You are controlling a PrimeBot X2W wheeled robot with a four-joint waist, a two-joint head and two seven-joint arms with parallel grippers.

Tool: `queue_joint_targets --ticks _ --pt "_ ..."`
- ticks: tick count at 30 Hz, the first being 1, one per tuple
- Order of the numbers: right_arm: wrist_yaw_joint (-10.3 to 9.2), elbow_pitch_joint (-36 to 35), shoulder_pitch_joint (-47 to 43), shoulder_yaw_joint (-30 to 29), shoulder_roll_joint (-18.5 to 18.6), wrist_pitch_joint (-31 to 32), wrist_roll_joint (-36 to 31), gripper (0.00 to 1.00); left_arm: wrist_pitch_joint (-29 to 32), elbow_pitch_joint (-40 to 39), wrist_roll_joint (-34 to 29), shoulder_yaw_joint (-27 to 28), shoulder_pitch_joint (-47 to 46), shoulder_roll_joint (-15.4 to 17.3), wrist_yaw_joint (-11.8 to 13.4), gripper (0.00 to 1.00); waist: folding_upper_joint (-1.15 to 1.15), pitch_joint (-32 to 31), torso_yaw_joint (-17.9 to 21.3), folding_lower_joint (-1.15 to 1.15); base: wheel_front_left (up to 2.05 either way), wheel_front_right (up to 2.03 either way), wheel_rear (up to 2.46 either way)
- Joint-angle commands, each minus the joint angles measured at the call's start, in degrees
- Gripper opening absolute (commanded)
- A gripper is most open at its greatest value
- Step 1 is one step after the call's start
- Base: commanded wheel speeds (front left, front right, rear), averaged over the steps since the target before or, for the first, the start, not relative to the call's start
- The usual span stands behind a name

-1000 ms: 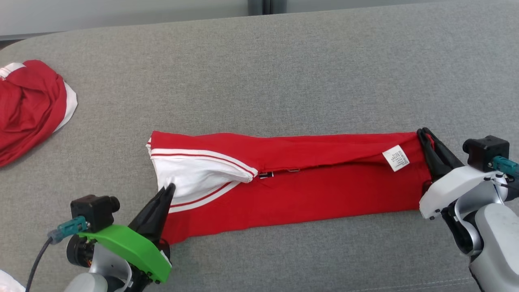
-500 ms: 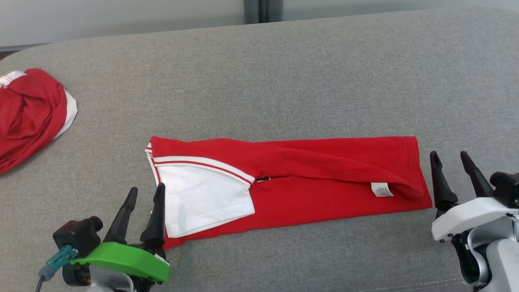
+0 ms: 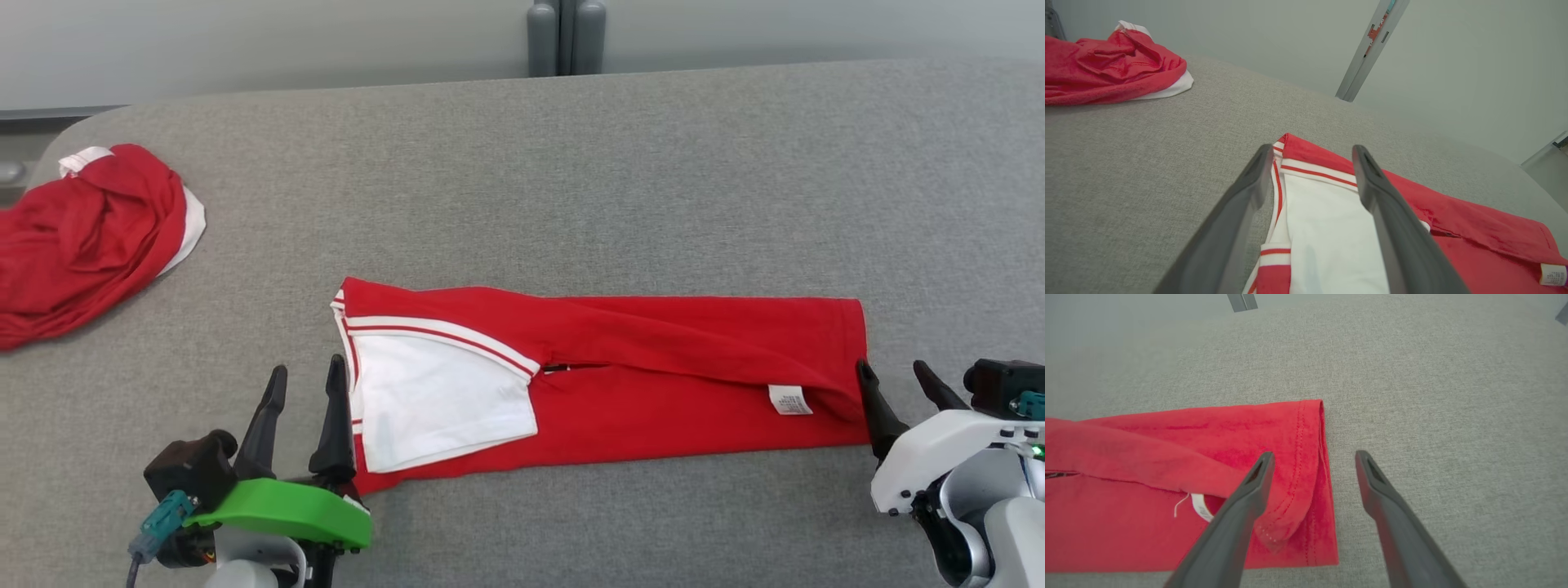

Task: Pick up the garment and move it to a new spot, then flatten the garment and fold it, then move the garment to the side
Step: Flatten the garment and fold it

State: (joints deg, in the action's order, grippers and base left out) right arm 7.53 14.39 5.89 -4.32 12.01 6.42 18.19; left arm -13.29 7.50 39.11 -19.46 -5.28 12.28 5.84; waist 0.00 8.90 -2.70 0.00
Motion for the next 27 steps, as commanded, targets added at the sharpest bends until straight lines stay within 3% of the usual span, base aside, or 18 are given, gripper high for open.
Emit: queue_joint_targets --ticks 1,12,15,17,27 --pt "-0.09 1.51 0.91 0.06 1.07 0.73 0.01 1.0 -0.43 0.45 -0.71 -0.03 -1.03 0.06 0.23 1.0 0.0 -0.21 -1.42 0.0 0.0 0.0 0.0" --pt "-0.08 13.35 4.99 2.44 3.1 5.75 2.57 1.0 -1.23 2.08 -1.66 -0.69 -1.54 -1.36 -0.59 1.0 0.0 0.46 -4.61 0.0 0.0 0.0 0.0" --pt "-0.08 15.39 5.98 3.32 3.35 5.97 3.25 0.22 -1.33 2.38 -1.9 -0.95 -1.61 -1.48 -0.61 1.0 0.0 0.5 -4.63 0.0 0.0 0.0 0.0" --pt "-0.08 16.38 6.85 3.45 3.5 5.8 3.57 0.0 -1.18 2.55 -1.89 -1.42 -1.76 -1.58 -0.73 1.0 0.0 0.41 -4.34 0.0 0.0 0.0 0.0" --pt "-0.14 18.12 8.83 -0.61 7.23 2.63 5.41 0.0 -1.16 2.55 -2.47 -2.05 -1.96 -1.41 -0.32 1.0 0.0 -1.31 -0.21 0.0 0.0 0.0 0.0"
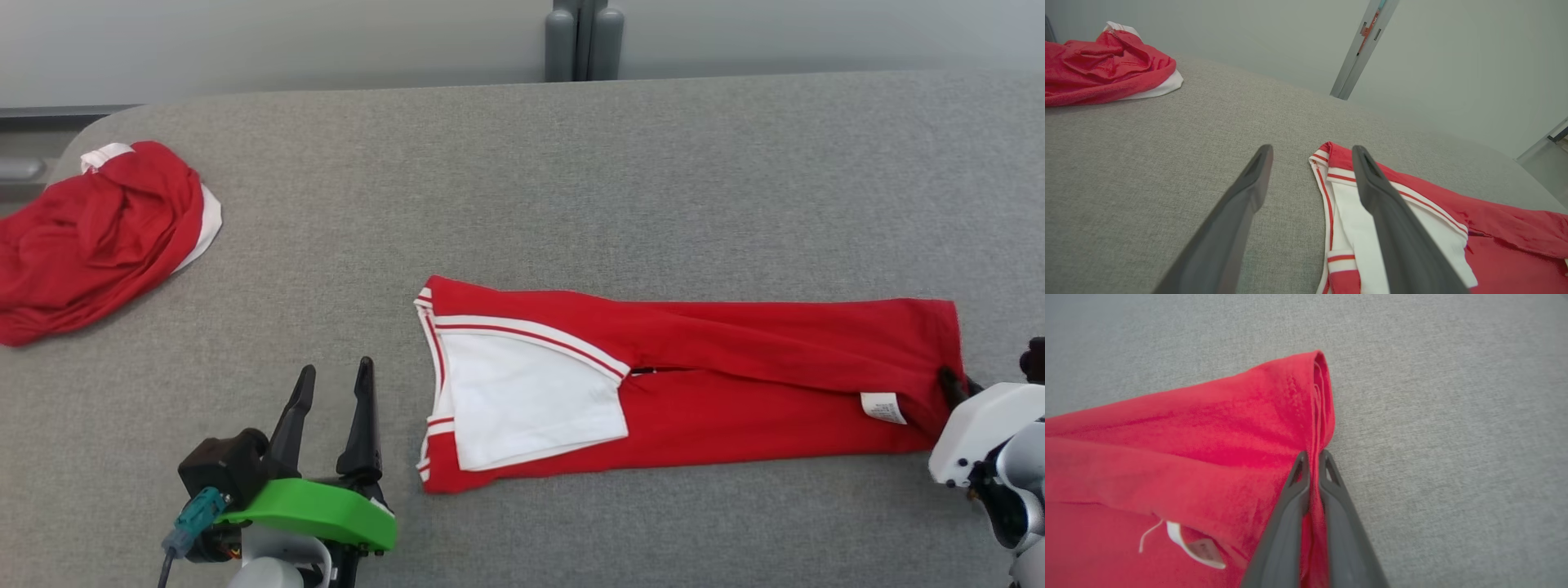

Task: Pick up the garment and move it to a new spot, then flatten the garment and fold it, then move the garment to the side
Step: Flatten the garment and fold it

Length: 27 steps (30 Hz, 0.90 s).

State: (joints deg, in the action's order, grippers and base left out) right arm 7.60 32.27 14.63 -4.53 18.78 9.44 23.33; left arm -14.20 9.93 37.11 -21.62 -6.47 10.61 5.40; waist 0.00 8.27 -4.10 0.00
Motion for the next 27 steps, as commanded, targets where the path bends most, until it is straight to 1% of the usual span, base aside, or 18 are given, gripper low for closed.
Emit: queue_joint_targets --ticks 1,5,9,12,15,18,23,27 --pt "-0.2 0.19 -0.21 -1.05 0.69 -0.57 0.29 0.0 -0.27 0.25 -0.46 0.18 -0.76 0.3 0.18 1.0 0.0 -0.89 1.67 0.0 0.0 0.0 0.0" --pt "-0.18 -0.18 -1.43 -4.04 2.1 -0.91 0.19 0.0 -0.39 0.75 -0.84 0.3 -0.96 0.69 0.62 1.0 0.0 -1.38 3.68 0.0 0.0 0.0 0.0" --pt "-0.17 -1.53 -1.47 -5.81 1.54 -0.91 -0.4 0.0 -0.49 1.14 -1.25 0.29 -1.16 0.99 0.91 1.0 0.0 -1.64 5.25 0.0 0.0 0.0 0.0" --pt "-0.16 -2.93 -1.45 -5.32 0.56 -0.64 -0.19 0.0 -0.55 1.45 -1.32 0.2 -1.34 0.95 0.96 1.0 0.0 -1.83 5.65 0.0 0.0 0.0 0.0" --pt "-0.14 -6.23 -1.63 -2.93 -0.67 0.02 1.37 0.0 -0.59 1.86 -1.38 0.04 -1.41 0.9 0.89 1.0 0.0 -2.15 5.6 0.0 0.0 0.0 0.0" --pt "-0.13 -10.09 -2.75 -0.27 -1.65 0.6 2.29 0.0 -0.49 2.19 -1.36 -0.1 -1.45 0.84 0.81 1.0 0.0 -2.52 4.77 0.0 0.0 0.0 0.0" --pt "-0.14 -19.4 -4.61 4.99 -4.6 2.94 4.02 0.0 -0.46 2.58 -1.02 -0.39 -1.16 0.41 0.7 1.0 0.0 -2.99 2.47 0.0 0.0 0.0 0.0" --pt "-0.13 -24.89 -5.08 10.03 -6.71 4.54 5.15 0.0 -0.47 2.81 -0.88 -0.42 -1.24 0.28 0.69 1.0 0.0 -3.34 0.39 0.0 0.0 0.0 0.0"
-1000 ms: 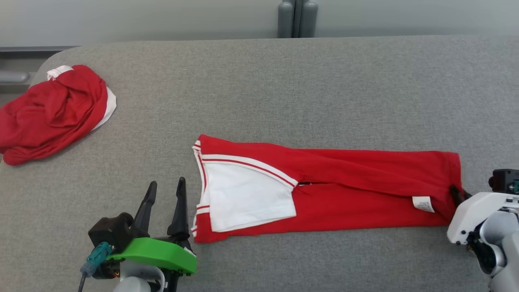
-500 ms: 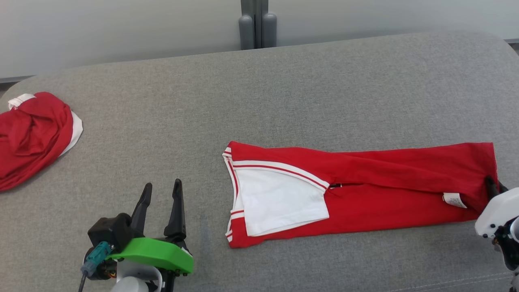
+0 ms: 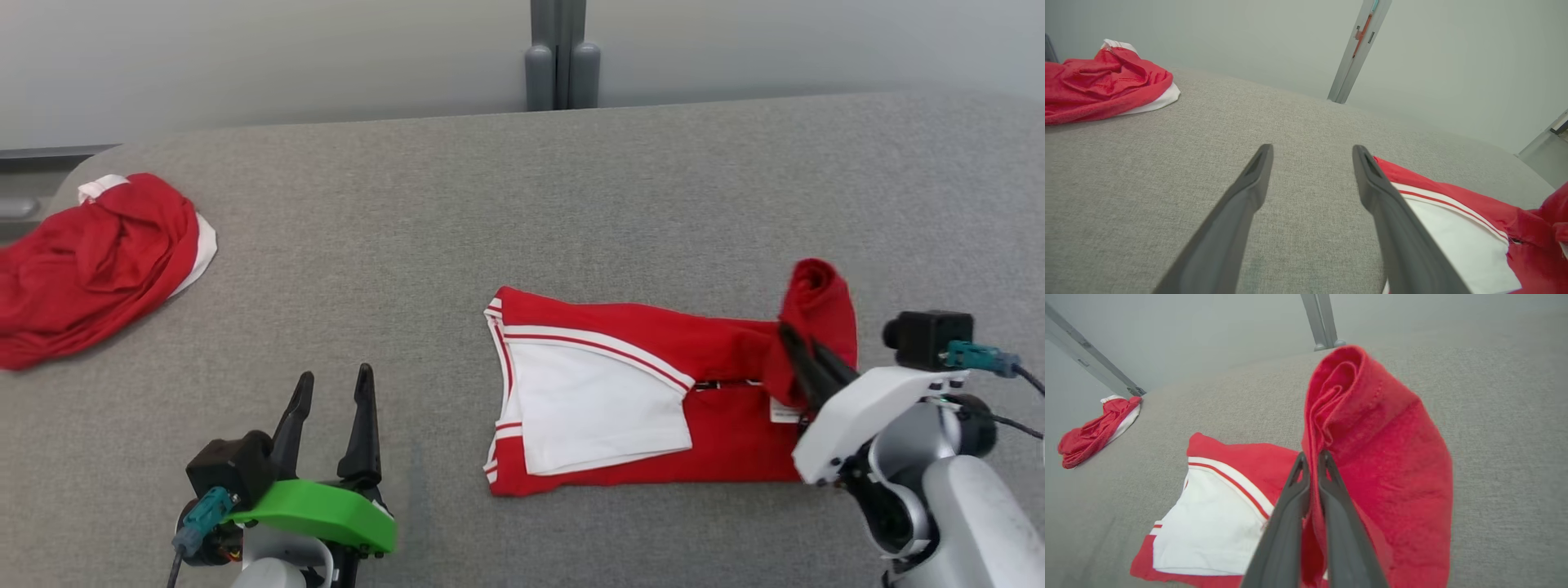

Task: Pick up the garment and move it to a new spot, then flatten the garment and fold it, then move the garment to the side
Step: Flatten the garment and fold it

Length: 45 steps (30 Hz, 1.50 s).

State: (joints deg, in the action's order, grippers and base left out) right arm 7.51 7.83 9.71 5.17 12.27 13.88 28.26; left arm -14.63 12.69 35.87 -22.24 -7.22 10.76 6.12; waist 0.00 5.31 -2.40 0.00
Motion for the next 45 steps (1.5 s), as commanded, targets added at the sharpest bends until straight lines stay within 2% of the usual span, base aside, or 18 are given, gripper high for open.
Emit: queue_joint_targets --ticks 1,6,12,21,22,23,24,31,35,40,45 --pt "-0.05 -1.14 0.1 1.62 -0.75 0.44 0.58 0.0 -0.06 0.08 0.36 0.23 -0.54 0.17 -0.07 1.0 0.0 -0.41 -1.71 0.0 0.0 0.0 0.0" --pt "-0.04 -0.75 3.05 8.07 -4.31 0.8 2.62 0.0 -0.11 0.42 0.37 -0.07 -0.9 -0.08 -0.32 1.0 0.0 -0.7 -3.91 0.0 0.0 0.0 0.0" --pt "-0.04 4.56 6.99 14.89 -6.83 0.87 5.06 0.0 -0.19 0.98 0.23 -0.74 -1.35 -0.68 -0.63 1.0 0.0 -0.69 -6.34 0.0 0.0 0.0 0.0" --pt "-0.04 15.65 12.32 18.95 -8.22 -1.37 7.17 0.0 -0.42 1.94 0.08 -0.86 -1.75 -1.59 -1.33 1.0 0.0 -0.33 -8.49 0.0 0.0 0.0 0.0" --pt "-0.04 17.04 12.96 19.22 -8.37 -1.69 7.44 0.13 -0.45 2.05 0.01 -0.89 -1.74 -1.66 -1.41 1.0 0.0 -0.32 -8.61 0.0 0.0 0.0 0.0" --pt "-0.04 18.31 13.5 19.65 -8.48 -2.12 7.51 0.47 -0.47 2.15 -0.04 -0.92 -1.75 -1.76 -1.49 1.0 0.0 -0.33 -8.7 0.0 0.0 0.0 0.0" --pt "-0.04 19.21 13.91 19.91 -8.57 -2.43 7.69 1.0 -0.49 2.26 -0.11 -0.95 -1.75 -1.82 -1.55 1.0 0.0 -0.36 -8.76 0.0 0.0 0.0 0.0" --pt "-0.04 20.41 15.61 23.07 -8.82 -5.81 11.44 1.0 -0.59 2.96 -0.37 -0.99 -1.23 -1.88 -1.91 1.0 0.0 -0.8 -8.16 0.0 0.0 0.0 0.0" --pt "-0.04 18.74 16.29 23.39 -7.16 -8.59 11.54 1.0 -0.62 3.0 -0.8 -1.33 -1.34 -2.06 -2.07 1.0 0.0 -0.91 -7.16 0.0 0.0 0.0 0.0" --pt "-0.04 17.24 16.51 20.52 -3.88 -14.44 6.33 1.0 -0.57 3.09 -1.74 -2.03 -2.47 -2.29 -2.45 1.0 0.0 -1.02 -5.62 0.0 0.0 0.0 0.0" --pt "-0.04 15.89 14.19 14.62 -1.38 -19.78 -0.69 1.0 -0.57 3.67 -3.05 -3.04 -4.04 -3.06 -2.73 1.0 0.0 -1.54 -4.07 0.0 0.0 0.0 0.0"
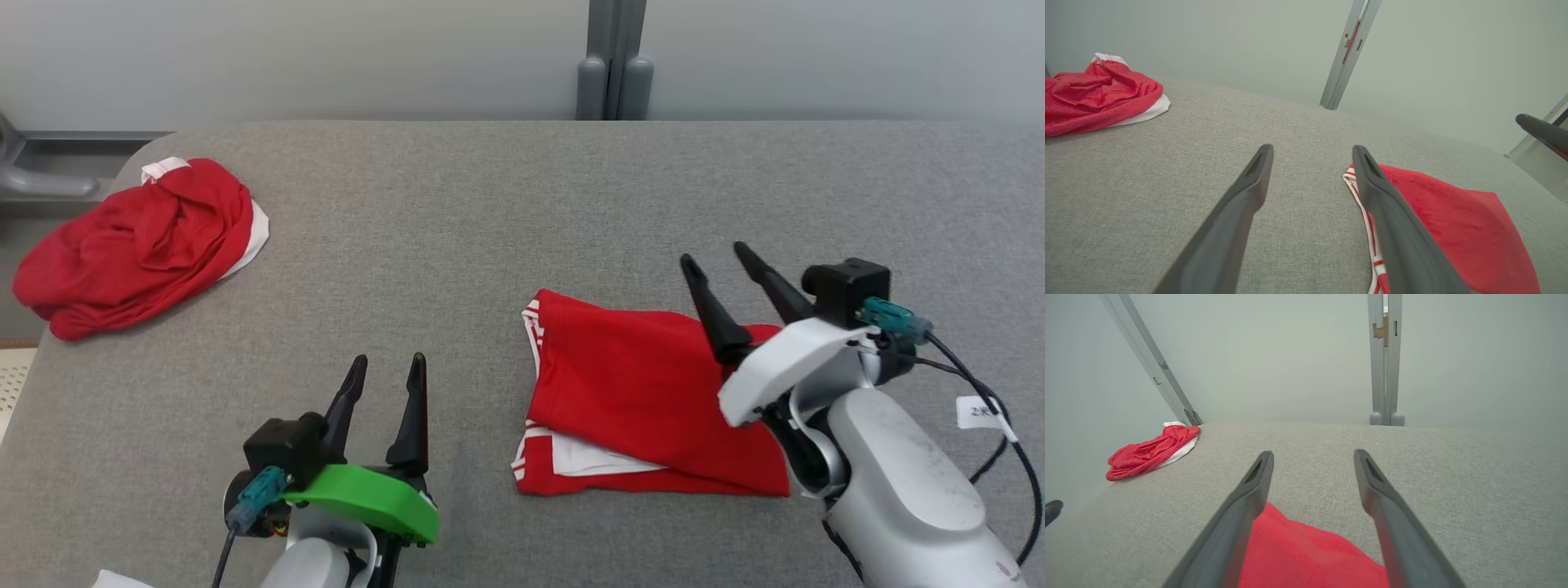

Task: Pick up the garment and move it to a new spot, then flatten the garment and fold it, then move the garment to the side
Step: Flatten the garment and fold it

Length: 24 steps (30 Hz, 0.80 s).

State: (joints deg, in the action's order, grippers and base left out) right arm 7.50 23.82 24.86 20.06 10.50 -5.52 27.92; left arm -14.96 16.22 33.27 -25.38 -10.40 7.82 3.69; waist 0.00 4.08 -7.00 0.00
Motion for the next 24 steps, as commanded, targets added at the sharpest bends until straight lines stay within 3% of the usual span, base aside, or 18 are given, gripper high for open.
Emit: queue_joint_targets --ticks 1,7,12,24 --pt "-0.03 -0.52 -1.54 -1.48 0.58 -1.27 -1.61 1.0 -0.25 0.3 -0.55 0.11 -1.22 -0.32 -0.25 1.0 0.0 -0.46 0.8 0.0 0.0 0.0 0.0" --pt "-0.03 -4.6 -8.09 -10.89 -0.54 -5.6 -9.33 1.0 -0.25 1.15 -2.33 1.75 -1.99 -1.52 0.22 1.0 0.0 -1.45 2.34 0.0 0.0 0.0 0.0" --pt "-0.03 -9.13 -14.47 -16.72 -3.8 -6.81 -13.66 1.0 -0.25 0.92 -4.15 4.84 1.04 -2.64 -0.68 1.0 0.0 -2.34 3.0 0.0 0.0 0.0 0.0" --pt "-0.03 -14.5 -22.39 -18.21 -7.25 -7.35 -17.22 1.0 -0.19 -1.72 -9.3 11.16 8.49 -4.11 -2.04 1.0 0.0 -4.12 4.04 0.0 0.0 0.0 0.0"
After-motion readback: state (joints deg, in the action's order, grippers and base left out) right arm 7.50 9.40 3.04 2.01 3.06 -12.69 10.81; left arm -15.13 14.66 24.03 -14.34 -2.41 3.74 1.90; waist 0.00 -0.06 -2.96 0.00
